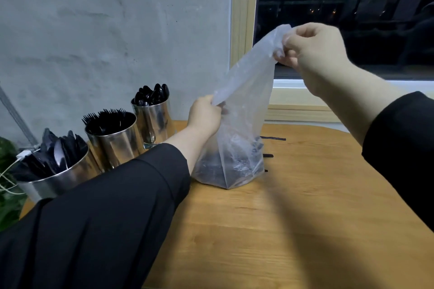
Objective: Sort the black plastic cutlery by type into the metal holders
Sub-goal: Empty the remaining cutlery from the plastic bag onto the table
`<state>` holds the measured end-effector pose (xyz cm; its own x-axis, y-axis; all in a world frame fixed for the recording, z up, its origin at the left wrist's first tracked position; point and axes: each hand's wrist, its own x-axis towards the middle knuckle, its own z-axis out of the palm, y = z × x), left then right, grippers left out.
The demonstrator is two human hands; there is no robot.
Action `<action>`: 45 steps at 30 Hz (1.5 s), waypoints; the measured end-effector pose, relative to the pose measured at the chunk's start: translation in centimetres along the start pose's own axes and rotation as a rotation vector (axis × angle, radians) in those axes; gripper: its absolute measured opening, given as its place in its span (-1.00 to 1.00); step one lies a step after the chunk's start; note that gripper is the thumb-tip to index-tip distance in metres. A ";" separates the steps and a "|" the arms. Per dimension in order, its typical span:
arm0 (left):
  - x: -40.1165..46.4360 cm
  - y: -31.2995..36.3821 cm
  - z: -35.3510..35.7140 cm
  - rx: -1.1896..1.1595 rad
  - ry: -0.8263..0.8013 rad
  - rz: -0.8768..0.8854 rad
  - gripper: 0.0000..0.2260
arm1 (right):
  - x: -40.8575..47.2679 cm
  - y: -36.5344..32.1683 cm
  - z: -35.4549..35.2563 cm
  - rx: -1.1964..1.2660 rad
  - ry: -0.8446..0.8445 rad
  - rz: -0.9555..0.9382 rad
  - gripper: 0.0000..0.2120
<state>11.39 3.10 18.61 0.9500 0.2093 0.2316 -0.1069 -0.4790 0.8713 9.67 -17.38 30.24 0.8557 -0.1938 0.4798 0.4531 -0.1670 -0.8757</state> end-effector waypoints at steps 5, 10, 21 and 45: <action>0.9 -0.6 -1.0 0.013 0.026 0.043 -0.71 | -0.6 4.2 -1.5 -0.334 -0.024 0.063 -0.87; 1.1 -0.4 -1.1 0.124 -0.015 0.124 -0.68 | -2.3 6.6 -2.7 -0.696 0.019 -0.029 -0.57; -1.7 2.7 0.1 0.151 -0.264 0.390 -0.63 | -4.6 7.9 0.8 -1.179 -0.431 -0.236 -0.73; 3.1 0.7 -3.3 0.639 0.235 0.608 -0.55 | 1.3 10.3 -8.7 -1.054 -0.297 -0.595 -0.77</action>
<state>13.26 6.19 21.34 0.6910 -0.0990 0.7161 -0.3204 -0.9299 0.1805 13.28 -27.74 22.33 0.6723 0.3808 0.6348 0.4856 -0.8741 0.0100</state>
